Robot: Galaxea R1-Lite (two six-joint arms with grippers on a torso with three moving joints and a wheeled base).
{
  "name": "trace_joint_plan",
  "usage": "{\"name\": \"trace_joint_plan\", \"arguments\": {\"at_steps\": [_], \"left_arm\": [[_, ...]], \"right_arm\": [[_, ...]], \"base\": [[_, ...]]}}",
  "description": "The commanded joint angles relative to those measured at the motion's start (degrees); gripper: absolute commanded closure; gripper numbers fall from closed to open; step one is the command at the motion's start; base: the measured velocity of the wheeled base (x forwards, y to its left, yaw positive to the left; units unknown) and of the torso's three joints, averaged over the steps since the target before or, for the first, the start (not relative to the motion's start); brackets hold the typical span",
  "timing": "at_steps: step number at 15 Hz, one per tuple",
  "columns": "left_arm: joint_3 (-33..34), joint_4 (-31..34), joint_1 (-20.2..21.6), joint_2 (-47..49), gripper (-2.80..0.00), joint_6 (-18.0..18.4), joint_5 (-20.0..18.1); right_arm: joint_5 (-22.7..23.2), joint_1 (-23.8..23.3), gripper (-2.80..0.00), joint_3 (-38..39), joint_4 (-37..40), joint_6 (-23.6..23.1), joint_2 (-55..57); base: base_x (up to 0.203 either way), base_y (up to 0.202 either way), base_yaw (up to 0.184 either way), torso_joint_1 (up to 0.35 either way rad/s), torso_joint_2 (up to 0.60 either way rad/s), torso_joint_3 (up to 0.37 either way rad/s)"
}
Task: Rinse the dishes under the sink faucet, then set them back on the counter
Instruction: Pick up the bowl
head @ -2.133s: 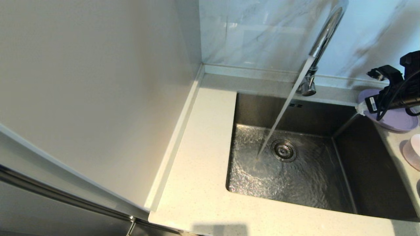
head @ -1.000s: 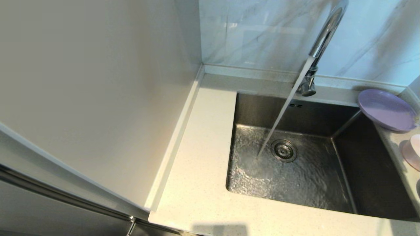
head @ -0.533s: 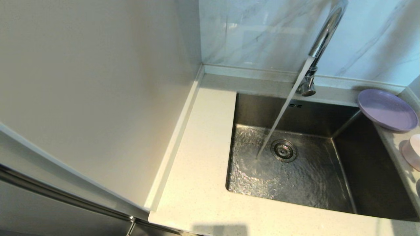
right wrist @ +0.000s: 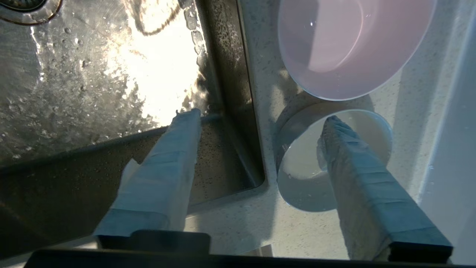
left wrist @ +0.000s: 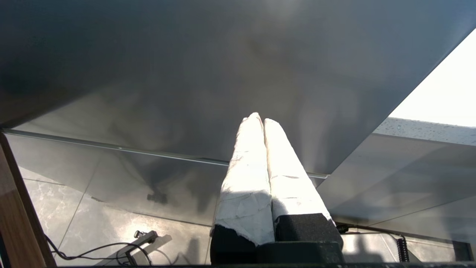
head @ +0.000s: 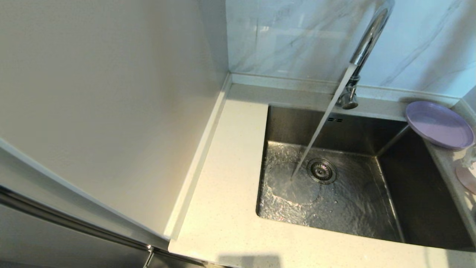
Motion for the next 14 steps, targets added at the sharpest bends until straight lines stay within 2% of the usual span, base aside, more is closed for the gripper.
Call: {"name": "trace_joint_plan", "arguments": {"at_steps": [1, 4, 14], "left_arm": [[0.0, 0.02, 0.0, 0.0, 0.0, 0.0, 0.03], [0.0, 0.02, 0.0, 0.0, 0.0, 0.0, 0.03], [0.0, 0.02, 0.0, 0.0, 0.0, 0.0, 0.03]], "right_arm": [[0.64, -2.15, -2.8, 0.95, -0.26, -0.82, 2.95], [0.65, -3.77, -2.8, 5.49, -6.2, -2.4, 4.18], [0.33, -4.66, -2.8, 2.3, -6.8, -3.53, 9.63]], "base": [[0.0, 0.0, 0.0, 0.0, 0.0, 0.0], [0.0, 0.0, 0.0, 0.0, 0.0, 0.0], [0.0, 0.0, 0.0, 0.0, 0.0, 0.0]]}}
